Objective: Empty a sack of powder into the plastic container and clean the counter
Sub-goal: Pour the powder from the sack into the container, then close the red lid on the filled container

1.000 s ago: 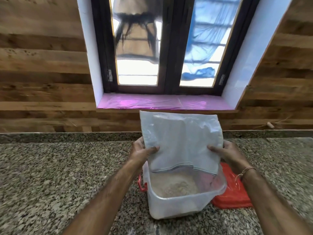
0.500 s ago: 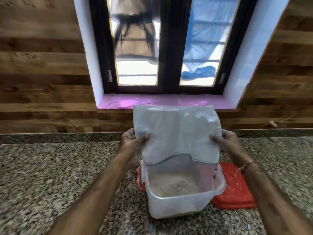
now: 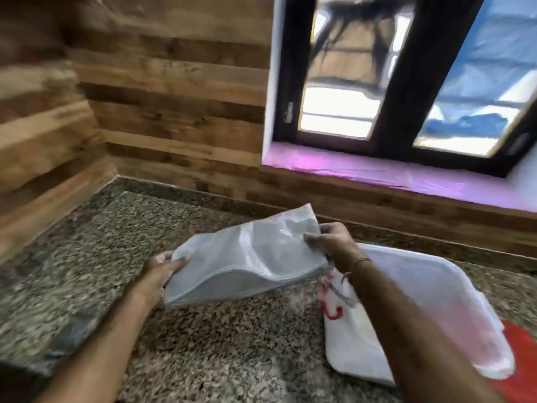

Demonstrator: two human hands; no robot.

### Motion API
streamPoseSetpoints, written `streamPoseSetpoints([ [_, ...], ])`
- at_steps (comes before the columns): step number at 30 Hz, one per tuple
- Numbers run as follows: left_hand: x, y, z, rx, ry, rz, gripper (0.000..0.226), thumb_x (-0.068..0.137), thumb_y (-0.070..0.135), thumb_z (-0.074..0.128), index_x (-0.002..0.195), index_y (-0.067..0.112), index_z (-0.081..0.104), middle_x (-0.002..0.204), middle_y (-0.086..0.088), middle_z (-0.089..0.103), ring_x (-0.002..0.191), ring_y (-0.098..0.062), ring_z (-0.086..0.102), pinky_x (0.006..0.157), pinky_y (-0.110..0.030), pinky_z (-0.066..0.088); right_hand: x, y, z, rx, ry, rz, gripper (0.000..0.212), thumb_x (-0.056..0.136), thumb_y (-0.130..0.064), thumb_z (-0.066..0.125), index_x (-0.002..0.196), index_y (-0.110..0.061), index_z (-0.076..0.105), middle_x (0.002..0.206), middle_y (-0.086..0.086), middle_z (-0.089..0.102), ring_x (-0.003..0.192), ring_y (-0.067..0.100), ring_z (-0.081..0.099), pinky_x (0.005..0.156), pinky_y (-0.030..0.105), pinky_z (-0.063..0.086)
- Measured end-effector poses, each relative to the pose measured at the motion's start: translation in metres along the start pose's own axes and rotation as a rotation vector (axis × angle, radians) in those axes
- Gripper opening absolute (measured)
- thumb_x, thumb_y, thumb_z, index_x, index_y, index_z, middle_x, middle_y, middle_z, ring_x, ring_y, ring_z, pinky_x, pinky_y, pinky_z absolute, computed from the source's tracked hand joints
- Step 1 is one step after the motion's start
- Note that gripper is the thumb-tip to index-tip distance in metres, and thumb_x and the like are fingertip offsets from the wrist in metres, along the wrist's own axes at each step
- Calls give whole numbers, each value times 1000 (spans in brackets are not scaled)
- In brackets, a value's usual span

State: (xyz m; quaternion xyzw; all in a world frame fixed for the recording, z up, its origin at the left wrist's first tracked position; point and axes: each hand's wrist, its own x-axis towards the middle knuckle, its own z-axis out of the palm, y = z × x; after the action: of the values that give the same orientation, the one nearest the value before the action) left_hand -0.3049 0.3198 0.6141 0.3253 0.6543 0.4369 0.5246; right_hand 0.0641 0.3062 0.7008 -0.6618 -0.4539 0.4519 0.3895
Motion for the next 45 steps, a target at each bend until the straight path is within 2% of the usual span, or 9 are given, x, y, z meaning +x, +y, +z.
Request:
streamPoseSetpoints([
  [4,18,-71,-49,92,158,-139,40,83,16,87,114,1,66,111,-22,73,100,-37,71,87,-51,57,15,54,78,-302,83,106,17,75,-22,84,89,-13,78,85,6,79,79,24,75,69,36,63],
  [8,0,-111,-54,229,255,-113,38,83,9,86,109,1,59,103,-17,63,88,-28,60,68,-33,44,0,117,102,-502,122,194,29,74,-20,85,100,-14,74,101,9,77,96,29,72,83,37,59],
  [15,2,-143,-48,507,208,-62,60,72,17,94,117,11,54,107,-16,67,88,-33,67,76,-46,58,-17,155,99,-638,166,189,20,92,-10,60,112,-13,58,109,18,72,97,33,68,82,38,54],
  [20,1,-105,-16,729,208,33,73,71,32,91,132,20,51,122,-14,67,104,-37,66,86,-48,57,-22,129,99,-582,161,36,43,85,-21,70,125,-11,58,122,16,65,109,35,63,91,42,55],
  [25,-33,-24,60,711,125,373,76,82,40,84,146,24,45,143,-15,55,128,-38,53,101,-53,49,-34,59,79,-273,192,-260,54,86,-25,74,136,-19,54,128,7,56,113,24,62,98,41,54],
  [31,-110,49,183,695,69,706,66,86,38,80,142,17,53,141,-14,58,130,-34,53,103,-44,44,-66,2,-31,-34,275,-553,45,90,-20,76,131,-21,58,127,1,60,105,12,68,82,17,57],
  [35,-174,50,282,717,-10,807,67,87,41,78,145,20,51,147,-13,54,135,-34,49,110,-47,43,-84,38,-153,-65,395,-543,43,89,-20,76,130,-20,61,126,-1,61,102,10,68,75,4,49],
  [40,-238,14,415,811,-192,840,76,91,56,68,155,27,40,161,-4,41,149,-25,35,118,-48,34,-82,143,-300,-217,605,-268,44,86,-25,78,126,-14,64,118,8,64,91,15,63,89,29,52],
  [45,-290,-30,516,997,-444,772,114,78,87,45,166,22,13,174,-7,5,161,-24,4,127,-46,13,-94,273,-394,-430,562,214,67,80,-40,81,133,-7,55,125,26,60,119,42,59,98,42,48],
])
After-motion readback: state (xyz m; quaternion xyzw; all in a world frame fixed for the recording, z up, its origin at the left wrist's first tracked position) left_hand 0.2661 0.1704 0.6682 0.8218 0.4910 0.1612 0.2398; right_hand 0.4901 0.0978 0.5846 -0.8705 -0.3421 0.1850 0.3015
